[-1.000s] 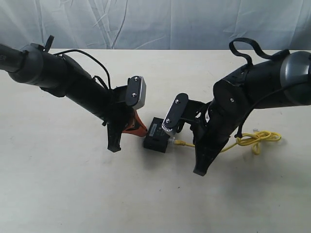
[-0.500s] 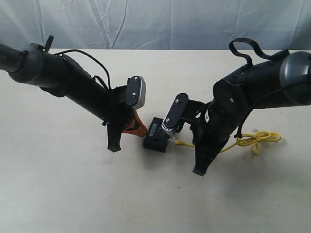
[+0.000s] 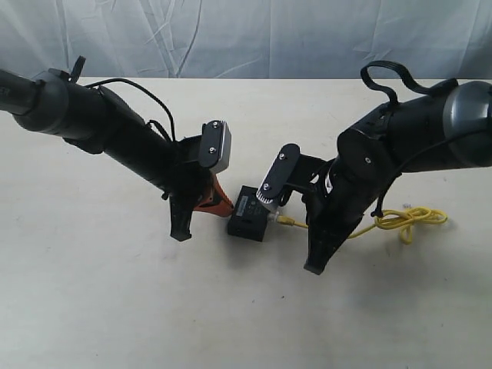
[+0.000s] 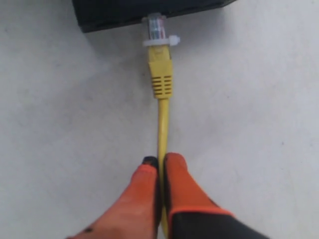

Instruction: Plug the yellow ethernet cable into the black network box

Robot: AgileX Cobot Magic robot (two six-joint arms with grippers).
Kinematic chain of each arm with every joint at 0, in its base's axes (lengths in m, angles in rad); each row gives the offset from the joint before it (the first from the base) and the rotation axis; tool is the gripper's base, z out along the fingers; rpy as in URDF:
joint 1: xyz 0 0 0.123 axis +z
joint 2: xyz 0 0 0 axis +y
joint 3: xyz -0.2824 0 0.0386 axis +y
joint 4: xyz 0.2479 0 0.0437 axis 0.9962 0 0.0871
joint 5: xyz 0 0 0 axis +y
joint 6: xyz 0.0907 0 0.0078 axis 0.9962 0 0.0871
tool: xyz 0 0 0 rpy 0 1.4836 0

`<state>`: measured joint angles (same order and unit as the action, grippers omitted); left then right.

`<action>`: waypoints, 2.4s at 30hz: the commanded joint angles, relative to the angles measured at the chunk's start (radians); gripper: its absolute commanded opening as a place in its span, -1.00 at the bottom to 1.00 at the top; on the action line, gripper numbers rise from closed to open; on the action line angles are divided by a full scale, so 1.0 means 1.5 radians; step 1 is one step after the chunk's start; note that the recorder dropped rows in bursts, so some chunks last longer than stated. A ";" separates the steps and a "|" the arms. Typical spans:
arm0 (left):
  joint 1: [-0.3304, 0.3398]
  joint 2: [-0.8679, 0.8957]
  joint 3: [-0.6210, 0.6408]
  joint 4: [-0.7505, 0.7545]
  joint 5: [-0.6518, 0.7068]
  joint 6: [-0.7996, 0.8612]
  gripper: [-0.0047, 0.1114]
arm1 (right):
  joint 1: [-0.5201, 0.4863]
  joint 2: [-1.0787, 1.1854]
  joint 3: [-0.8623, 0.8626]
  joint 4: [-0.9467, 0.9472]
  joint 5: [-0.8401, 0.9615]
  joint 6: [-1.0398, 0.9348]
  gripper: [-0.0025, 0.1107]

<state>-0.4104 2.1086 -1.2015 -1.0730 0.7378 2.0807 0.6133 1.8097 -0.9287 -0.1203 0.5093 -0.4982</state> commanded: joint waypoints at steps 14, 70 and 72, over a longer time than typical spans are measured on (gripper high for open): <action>-0.001 -0.001 -0.002 -0.007 0.009 -0.005 -0.92 | 0.003 0.004 -0.003 0.005 0.003 -0.019 -0.97; -0.001 0.023 -0.002 -0.016 0.075 -0.004 -0.92 | 0.003 0.031 -0.003 0.120 -0.106 -0.129 -0.97; -0.001 0.023 -0.002 -0.017 0.082 -0.003 -0.92 | 0.003 0.032 -0.003 0.133 -0.107 -0.157 -0.97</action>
<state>-0.3998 2.1314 -1.2032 -1.0730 0.7863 2.0712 0.6149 1.8574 -0.9287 0.0255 0.4293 -0.6791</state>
